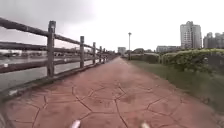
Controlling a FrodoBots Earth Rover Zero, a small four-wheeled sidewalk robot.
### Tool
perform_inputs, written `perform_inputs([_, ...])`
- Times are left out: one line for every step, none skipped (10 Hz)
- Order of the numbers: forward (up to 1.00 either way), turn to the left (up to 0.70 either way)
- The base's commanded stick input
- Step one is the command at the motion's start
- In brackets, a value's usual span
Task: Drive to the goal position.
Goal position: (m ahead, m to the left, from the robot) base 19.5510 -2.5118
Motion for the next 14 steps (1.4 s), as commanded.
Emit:
perform_inputs([0.69, -0.11])
perform_inputs([0.70, 0.00])
perform_inputs([0.70, 0.00])
perform_inputs([0.70, 0.00])
perform_inputs([0.70, 0.00])
perform_inputs([0.70, 0.00])
perform_inputs([0.70, 0.00])
perform_inputs([0.70, 0.00])
perform_inputs([0.70, 0.00])
perform_inputs([0.70, 0.00])
perform_inputs([0.70, 0.00])
perform_inputs([0.70, 0.00])
perform_inputs([0.70, 0.00])
perform_inputs([0.70, 0.00])
